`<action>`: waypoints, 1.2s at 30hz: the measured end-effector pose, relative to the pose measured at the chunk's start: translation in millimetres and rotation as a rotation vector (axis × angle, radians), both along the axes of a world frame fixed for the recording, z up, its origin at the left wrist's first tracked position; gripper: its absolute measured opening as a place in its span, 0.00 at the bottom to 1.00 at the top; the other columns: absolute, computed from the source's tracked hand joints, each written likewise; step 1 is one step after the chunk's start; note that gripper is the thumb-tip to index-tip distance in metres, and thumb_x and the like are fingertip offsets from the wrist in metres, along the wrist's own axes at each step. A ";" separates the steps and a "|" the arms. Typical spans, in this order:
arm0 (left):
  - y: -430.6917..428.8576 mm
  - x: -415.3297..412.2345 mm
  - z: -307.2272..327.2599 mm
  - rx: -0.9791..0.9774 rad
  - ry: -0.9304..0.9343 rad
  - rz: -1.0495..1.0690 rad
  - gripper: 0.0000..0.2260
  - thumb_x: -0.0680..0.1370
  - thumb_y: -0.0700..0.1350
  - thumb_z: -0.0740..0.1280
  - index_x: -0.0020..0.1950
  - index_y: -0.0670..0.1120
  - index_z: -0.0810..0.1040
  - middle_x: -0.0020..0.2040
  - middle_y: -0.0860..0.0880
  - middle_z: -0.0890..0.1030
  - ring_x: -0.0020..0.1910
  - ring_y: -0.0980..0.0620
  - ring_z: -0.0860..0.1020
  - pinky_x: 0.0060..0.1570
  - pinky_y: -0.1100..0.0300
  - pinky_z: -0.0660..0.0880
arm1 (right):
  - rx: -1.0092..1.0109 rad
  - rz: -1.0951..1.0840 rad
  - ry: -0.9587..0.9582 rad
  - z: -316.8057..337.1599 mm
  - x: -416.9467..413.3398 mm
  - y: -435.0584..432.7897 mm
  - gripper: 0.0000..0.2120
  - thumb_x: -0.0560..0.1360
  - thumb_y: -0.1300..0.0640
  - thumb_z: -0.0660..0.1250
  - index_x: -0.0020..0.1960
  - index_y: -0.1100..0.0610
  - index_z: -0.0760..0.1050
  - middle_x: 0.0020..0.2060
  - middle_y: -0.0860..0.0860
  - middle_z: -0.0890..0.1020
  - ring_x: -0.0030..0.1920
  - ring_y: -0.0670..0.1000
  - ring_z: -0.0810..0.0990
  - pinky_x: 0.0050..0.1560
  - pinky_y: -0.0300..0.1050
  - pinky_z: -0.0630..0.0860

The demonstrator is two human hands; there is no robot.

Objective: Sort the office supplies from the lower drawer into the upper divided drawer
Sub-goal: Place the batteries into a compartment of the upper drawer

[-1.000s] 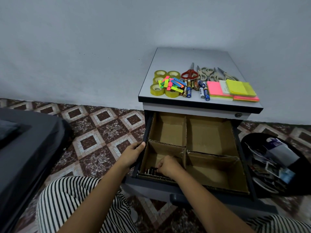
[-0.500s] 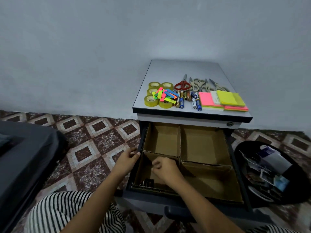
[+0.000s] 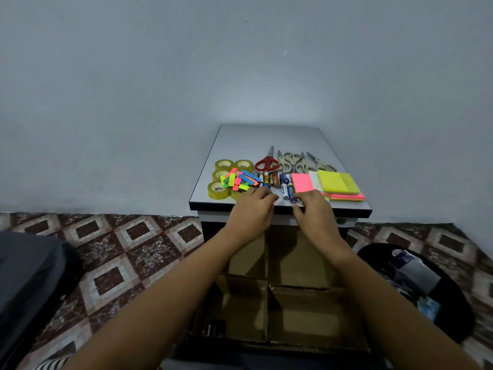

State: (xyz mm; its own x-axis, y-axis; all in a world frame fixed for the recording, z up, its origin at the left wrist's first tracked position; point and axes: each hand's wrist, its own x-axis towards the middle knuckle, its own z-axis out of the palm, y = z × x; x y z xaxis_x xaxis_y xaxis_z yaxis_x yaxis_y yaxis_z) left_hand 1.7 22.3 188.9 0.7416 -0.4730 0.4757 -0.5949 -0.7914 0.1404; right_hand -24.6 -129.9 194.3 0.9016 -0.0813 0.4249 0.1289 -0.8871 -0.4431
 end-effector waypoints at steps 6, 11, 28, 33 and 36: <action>-34.1 16.8 4.2 0.316 -0.033 0.059 0.25 0.79 0.45 0.60 0.75 0.43 0.59 0.76 0.43 0.59 0.73 0.43 0.58 0.69 0.46 0.59 | -0.370 -0.002 0.083 -7.4 19.9 -10.3 0.22 0.78 0.60 0.60 0.72 0.58 0.64 0.62 0.59 0.70 0.60 0.58 0.70 0.58 0.50 0.72; -40.0 20.9 5.9 0.392 -0.075 0.068 0.19 0.80 0.45 0.59 0.70 0.44 0.66 0.70 0.45 0.69 0.70 0.46 0.64 0.66 0.45 0.61 | -0.353 0.000 0.090 -11.7 20.0 -10.7 0.21 0.77 0.60 0.61 0.70 0.58 0.66 0.61 0.58 0.71 0.59 0.57 0.70 0.57 0.48 0.70; -19.7 13.9 3.4 -0.027 -0.192 -0.153 0.10 0.72 0.37 0.71 0.52 0.38 0.79 0.48 0.41 0.81 0.45 0.44 0.80 0.43 0.54 0.76 | 0.041 0.046 -0.184 -10.1 0.7 -0.8 0.12 0.77 0.60 0.63 0.59 0.63 0.76 0.53 0.58 0.78 0.50 0.54 0.77 0.47 0.41 0.70; 6.4 -11.7 14.4 -0.313 0.321 -0.105 0.09 0.78 0.43 0.65 0.57 0.43 0.78 0.52 0.48 0.79 0.49 0.56 0.75 0.49 0.65 0.71 | 0.436 0.082 -0.050 -11.3 -29.8 18.3 0.13 0.77 0.60 0.64 0.61 0.60 0.76 0.53 0.52 0.78 0.49 0.44 0.75 0.41 0.22 0.68; 29.5 -35.5 8.3 -0.339 0.564 -0.093 0.08 0.78 0.44 0.65 0.56 0.46 0.79 0.49 0.54 0.78 0.48 0.59 0.75 0.48 0.67 0.70 | 0.595 0.142 0.063 -27.6 -53.6 29.7 0.12 0.77 0.59 0.65 0.59 0.55 0.76 0.50 0.46 0.79 0.50 0.43 0.78 0.46 0.25 0.73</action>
State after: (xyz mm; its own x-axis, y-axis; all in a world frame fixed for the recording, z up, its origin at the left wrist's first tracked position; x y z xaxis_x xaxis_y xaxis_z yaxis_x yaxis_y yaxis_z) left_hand -33.8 51.9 197.2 0.8838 -0.4396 0.1601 -0.4208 -0.5976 0.6825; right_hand -78.2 -100.2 166.7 0.9430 -0.1652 0.2889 0.1851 -0.4611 -0.8678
